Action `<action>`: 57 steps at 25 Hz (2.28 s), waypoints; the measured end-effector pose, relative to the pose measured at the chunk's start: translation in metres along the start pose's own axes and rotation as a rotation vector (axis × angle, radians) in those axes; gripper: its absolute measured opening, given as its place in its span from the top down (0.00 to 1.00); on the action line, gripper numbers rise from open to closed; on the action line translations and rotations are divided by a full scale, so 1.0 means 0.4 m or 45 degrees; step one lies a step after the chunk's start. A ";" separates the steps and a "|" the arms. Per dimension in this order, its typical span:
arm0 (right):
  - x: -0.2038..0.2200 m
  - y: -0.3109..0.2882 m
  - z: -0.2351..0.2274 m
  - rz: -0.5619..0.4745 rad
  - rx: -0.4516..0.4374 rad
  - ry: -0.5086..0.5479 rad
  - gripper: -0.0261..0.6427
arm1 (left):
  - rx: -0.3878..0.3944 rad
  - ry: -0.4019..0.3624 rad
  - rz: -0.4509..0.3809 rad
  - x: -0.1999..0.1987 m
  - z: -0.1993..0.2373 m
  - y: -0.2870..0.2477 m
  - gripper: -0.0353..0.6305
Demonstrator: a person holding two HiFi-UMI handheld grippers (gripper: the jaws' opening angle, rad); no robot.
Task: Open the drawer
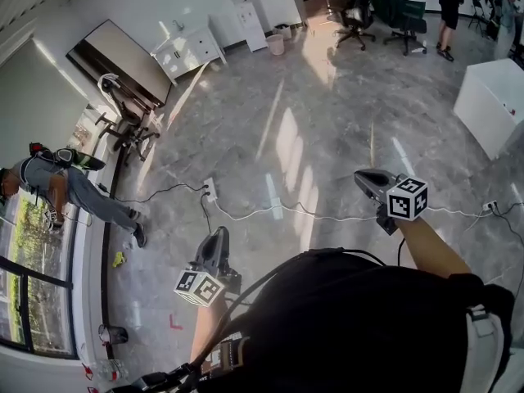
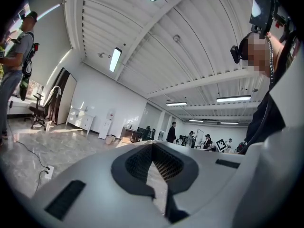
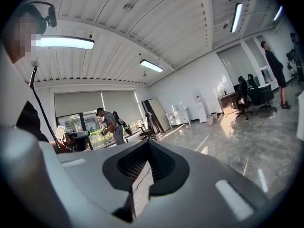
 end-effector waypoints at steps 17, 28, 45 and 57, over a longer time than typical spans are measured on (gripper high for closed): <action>0.033 0.066 -0.160 0.010 0.097 -0.074 0.96 | 0.116 0.032 0.095 0.070 -0.042 -0.208 0.96; -0.038 -0.098 -0.225 -0.011 0.279 -0.072 0.96 | 0.275 0.105 0.121 0.021 0.182 -0.419 0.96; -0.191 -0.685 -0.250 0.040 0.276 0.008 0.96 | 0.282 0.128 0.109 -0.144 0.741 -0.633 0.96; -0.286 -0.870 -0.571 0.118 0.098 -0.009 0.96 | 0.103 0.124 0.064 -0.136 0.778 -0.881 0.96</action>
Point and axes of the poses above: the fingertips, and each gripper's own axes: y backward along the fingers, z to its left, x out of its underside, the point moved 4 cm from there along y, backward along the fingers
